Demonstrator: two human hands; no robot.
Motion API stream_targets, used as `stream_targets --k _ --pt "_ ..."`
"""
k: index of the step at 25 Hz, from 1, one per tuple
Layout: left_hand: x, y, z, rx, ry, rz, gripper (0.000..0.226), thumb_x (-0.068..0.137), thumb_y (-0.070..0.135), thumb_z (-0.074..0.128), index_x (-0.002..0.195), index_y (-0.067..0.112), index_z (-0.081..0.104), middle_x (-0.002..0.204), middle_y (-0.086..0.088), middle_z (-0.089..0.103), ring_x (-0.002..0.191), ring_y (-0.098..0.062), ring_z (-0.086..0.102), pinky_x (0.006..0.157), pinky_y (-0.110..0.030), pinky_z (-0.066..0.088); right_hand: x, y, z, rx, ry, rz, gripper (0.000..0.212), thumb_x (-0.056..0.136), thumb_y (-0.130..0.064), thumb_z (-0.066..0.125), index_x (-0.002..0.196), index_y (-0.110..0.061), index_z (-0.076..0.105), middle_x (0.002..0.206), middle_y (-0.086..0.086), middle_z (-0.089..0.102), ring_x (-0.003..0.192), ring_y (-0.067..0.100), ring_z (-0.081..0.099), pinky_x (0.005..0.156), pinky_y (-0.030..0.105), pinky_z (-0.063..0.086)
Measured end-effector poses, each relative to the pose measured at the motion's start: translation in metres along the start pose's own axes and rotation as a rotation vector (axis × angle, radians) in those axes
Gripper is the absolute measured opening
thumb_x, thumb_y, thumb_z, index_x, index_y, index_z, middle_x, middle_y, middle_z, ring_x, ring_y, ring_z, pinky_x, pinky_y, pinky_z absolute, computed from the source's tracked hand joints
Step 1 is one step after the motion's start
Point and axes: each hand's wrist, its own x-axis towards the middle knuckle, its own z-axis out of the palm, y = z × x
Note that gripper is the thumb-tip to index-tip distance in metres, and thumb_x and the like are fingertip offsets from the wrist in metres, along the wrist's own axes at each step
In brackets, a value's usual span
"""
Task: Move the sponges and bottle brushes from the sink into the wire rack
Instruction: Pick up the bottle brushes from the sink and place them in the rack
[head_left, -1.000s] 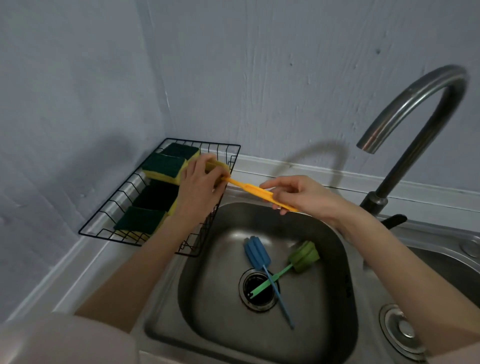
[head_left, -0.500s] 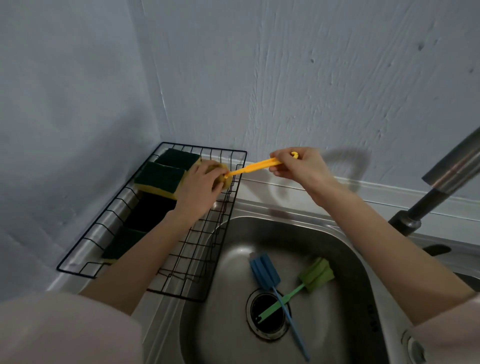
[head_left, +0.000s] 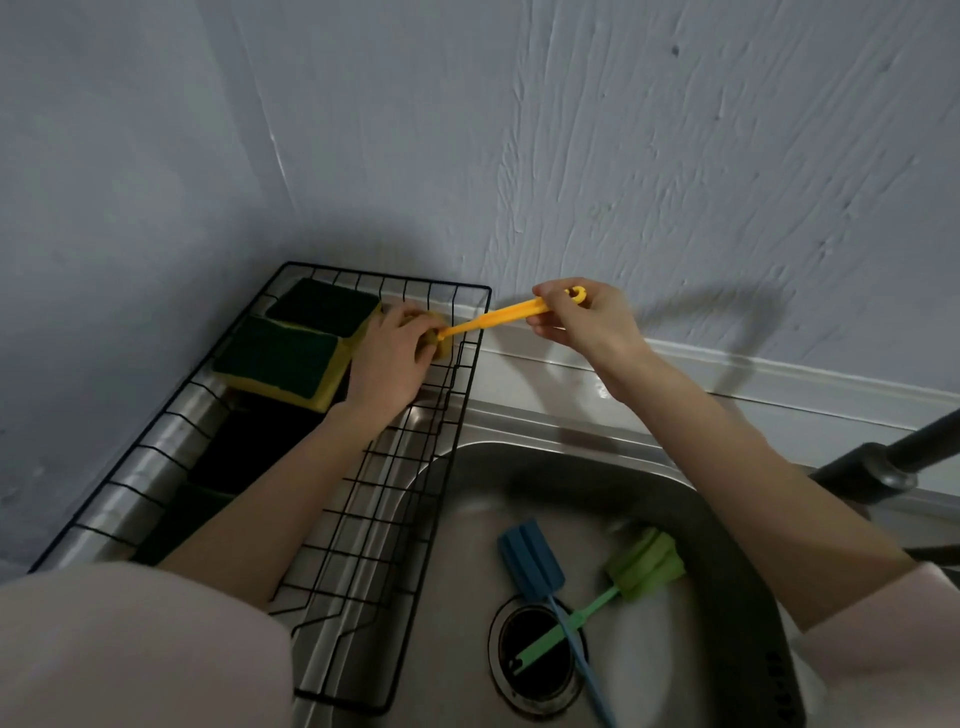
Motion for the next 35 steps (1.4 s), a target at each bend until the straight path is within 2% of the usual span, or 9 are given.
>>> stream_targets --k 4,8,13,16,19,23,26,32,35 --pt "0.003 -0.001 0.006 0.037 -0.057 -0.009 0.033 0.085 0.014 0.053 0.118 0.018 0.053 0.131 -0.010 0.047 0.119 -0.031 0.041 0.100 -0.045 0.037 0.001 0.007 -0.003 0.044 0.013 0.057 0.006 0.090 -0.014 0.051 0.096 -0.012 0.052 0.078 0.004 0.059 0.071 0.014 0.063 0.065 0.020 0.055" --pt "-0.001 0.005 -0.003 0.012 -0.100 -0.008 0.035 0.086 0.015 0.051 0.121 0.018 0.051 0.134 -0.010 0.046 0.122 -0.030 0.041 0.102 -0.048 0.036 -0.009 0.007 -0.013 -0.044 0.013 0.078 0.034 0.091 -0.021 0.049 0.122 -0.010 0.040 0.106 0.011 0.059 0.086 0.019 0.061 0.067 0.021 0.051" --pt "-0.015 0.032 -0.028 -0.105 -0.053 0.027 0.033 0.085 0.012 0.052 0.118 0.011 0.053 0.124 -0.014 0.054 0.109 -0.026 0.050 0.090 -0.033 0.041 -0.037 0.001 -0.030 -0.100 0.033 0.098 0.052 0.091 -0.019 0.045 0.137 -0.006 0.023 0.107 0.006 0.049 0.092 0.021 0.058 0.079 0.029 0.048" --pt "-0.030 0.057 -0.039 -0.081 -0.062 0.094 0.034 0.084 0.011 0.051 0.118 0.012 0.053 0.122 -0.015 0.055 0.103 -0.029 0.054 0.080 -0.029 0.040 -0.059 0.003 -0.040 -0.146 0.020 0.109 0.047 0.090 -0.015 0.047 0.134 -0.006 0.032 0.104 0.007 0.051 0.104 0.028 0.059 0.087 0.035 0.049" --pt "-0.048 0.086 -0.039 -0.076 -0.099 0.158 0.032 0.085 0.012 0.051 0.117 0.012 0.054 0.124 -0.015 0.055 0.106 -0.031 0.054 0.089 -0.037 0.044 -0.083 0.011 -0.052 -0.304 -0.002 0.096 0.035 0.088 -0.017 0.049 0.122 -0.011 0.047 0.106 0.011 0.058 0.107 0.030 0.059 0.097 0.042 0.047" --pt "-0.081 0.116 -0.017 -0.112 -0.208 0.192 0.031 0.085 0.015 0.051 0.116 0.014 0.054 0.123 -0.012 0.057 0.110 -0.025 0.054 0.094 -0.037 0.042 -0.115 0.046 -0.067 -0.518 -0.084 0.100 0.030 0.086 -0.020 0.052 0.115 -0.013 0.054 0.110 0.014 0.064 0.097 0.026 0.059 0.089 0.034 0.046" --pt "-0.115 0.126 0.015 -0.121 -0.327 0.187 0.032 0.086 0.015 0.051 0.118 0.016 0.053 0.124 -0.011 0.056 0.111 -0.024 0.052 0.097 -0.040 0.042 -0.135 0.087 -0.076 -0.597 -0.145 0.202 0.033 0.085 -0.016 0.056 0.117 -0.010 0.054 0.113 0.015 0.065 0.105 0.027 0.060 0.084 0.025 0.041" --pt "-0.162 0.113 0.087 -0.151 -0.591 0.100 0.039 0.085 0.013 0.050 0.125 0.009 0.047 0.133 -0.013 0.051 0.121 -0.028 0.047 0.100 -0.033 0.035 -0.164 0.170 -0.081 -0.708 -0.198 0.398 0.031 0.084 -0.013 0.054 0.114 -0.009 0.057 0.120 0.015 0.062 0.113 0.028 0.056 0.091 0.029 0.043" --pt "-0.182 0.101 0.117 -0.165 -0.703 0.051 0.042 0.085 0.014 0.050 0.127 0.010 0.045 0.136 -0.012 0.049 0.125 -0.025 0.044 0.102 -0.031 0.033 -0.179 0.203 -0.075 -0.775 -0.260 0.457 0.015 0.085 -0.014 0.051 0.095 -0.010 0.061 0.115 0.018 0.064 0.111 0.031 0.057 0.082 0.029 0.044"
